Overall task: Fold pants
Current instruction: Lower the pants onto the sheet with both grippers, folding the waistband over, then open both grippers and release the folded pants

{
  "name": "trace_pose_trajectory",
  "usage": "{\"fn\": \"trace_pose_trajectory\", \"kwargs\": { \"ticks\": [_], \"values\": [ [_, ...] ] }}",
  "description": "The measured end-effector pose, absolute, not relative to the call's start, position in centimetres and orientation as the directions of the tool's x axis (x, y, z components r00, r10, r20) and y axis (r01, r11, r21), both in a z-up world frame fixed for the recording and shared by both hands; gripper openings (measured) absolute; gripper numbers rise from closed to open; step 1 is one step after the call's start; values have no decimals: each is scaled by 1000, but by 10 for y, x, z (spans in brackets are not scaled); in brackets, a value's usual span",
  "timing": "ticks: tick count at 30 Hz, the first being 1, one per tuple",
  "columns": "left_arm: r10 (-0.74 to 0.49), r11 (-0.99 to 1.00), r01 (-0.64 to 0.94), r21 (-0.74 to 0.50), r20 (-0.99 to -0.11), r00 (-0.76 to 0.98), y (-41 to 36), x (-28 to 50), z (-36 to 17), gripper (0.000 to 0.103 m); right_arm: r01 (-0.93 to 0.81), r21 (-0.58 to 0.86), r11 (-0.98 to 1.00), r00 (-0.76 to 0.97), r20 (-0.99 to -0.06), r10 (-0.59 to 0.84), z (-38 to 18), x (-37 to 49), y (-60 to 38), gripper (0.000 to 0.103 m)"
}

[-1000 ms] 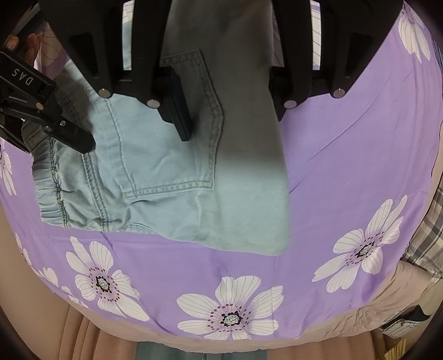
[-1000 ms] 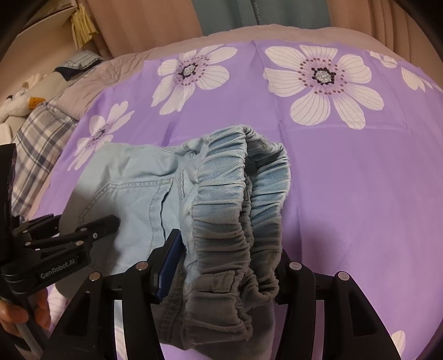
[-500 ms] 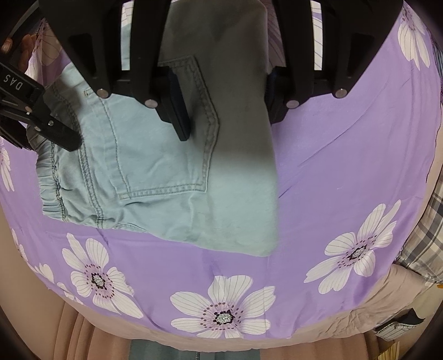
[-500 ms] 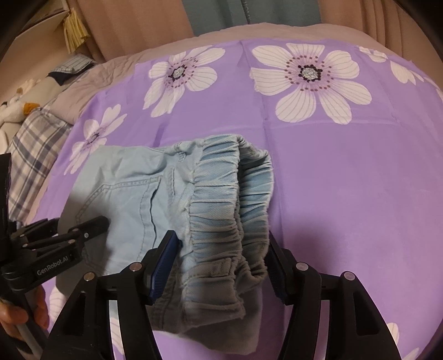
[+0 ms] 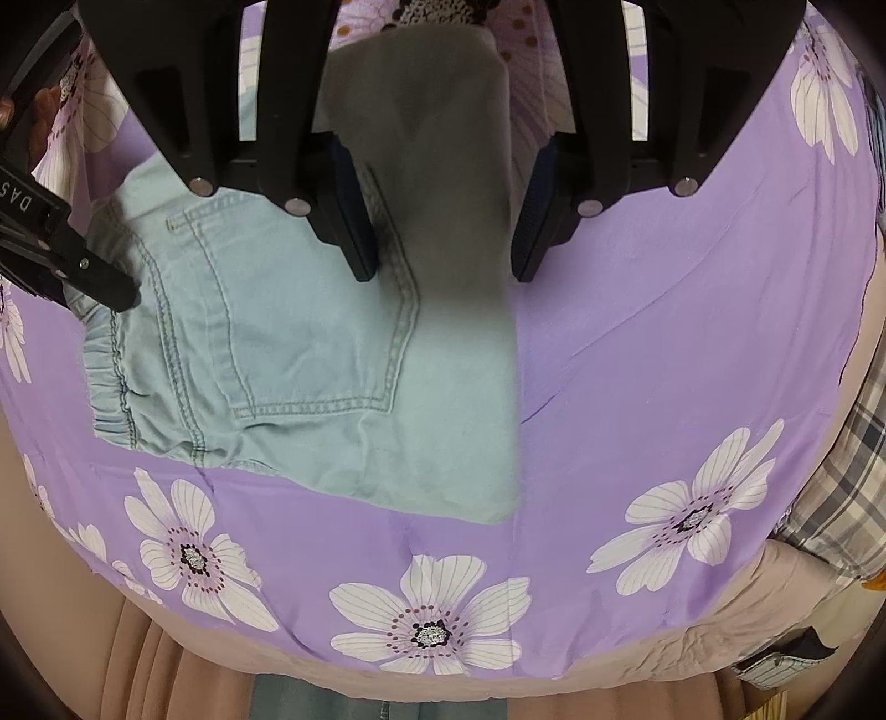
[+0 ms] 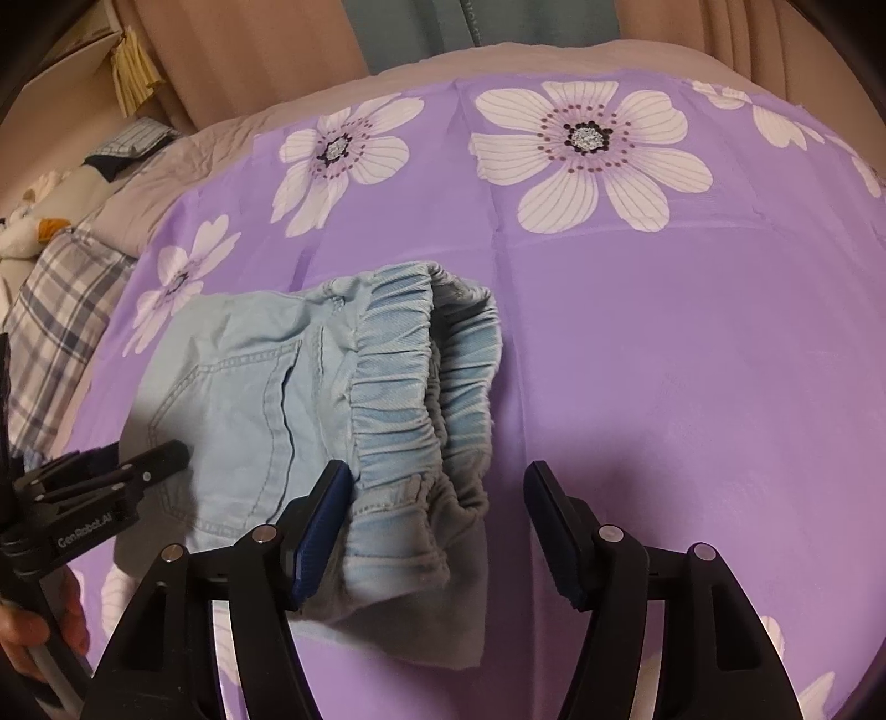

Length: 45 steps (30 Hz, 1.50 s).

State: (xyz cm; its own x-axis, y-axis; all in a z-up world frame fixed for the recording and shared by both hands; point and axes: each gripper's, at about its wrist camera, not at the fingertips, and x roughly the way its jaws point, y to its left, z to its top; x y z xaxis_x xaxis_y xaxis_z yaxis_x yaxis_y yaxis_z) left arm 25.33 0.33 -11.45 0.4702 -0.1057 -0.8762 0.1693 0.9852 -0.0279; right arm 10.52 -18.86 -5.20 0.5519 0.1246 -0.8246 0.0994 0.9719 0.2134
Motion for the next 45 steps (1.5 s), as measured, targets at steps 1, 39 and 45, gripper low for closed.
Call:
{"fn": "trace_pose_trajectory", "kwargs": {
  "ticks": [1,39,45],
  "values": [
    [-107,985,167,-31,-878,467,5,252,-115,51,101,212,972,550,-826,123,-52,104,-189,64],
    [-126,991,105,-85,-865,485,28,162,-76,77,84,162,983,529,-843,94,-15,28,-169,66],
    [-119,992,103,-78,-860,496,29,146,-63,83,61,161,985,551,-828,101,0,13,-161,80]
  ]
}}
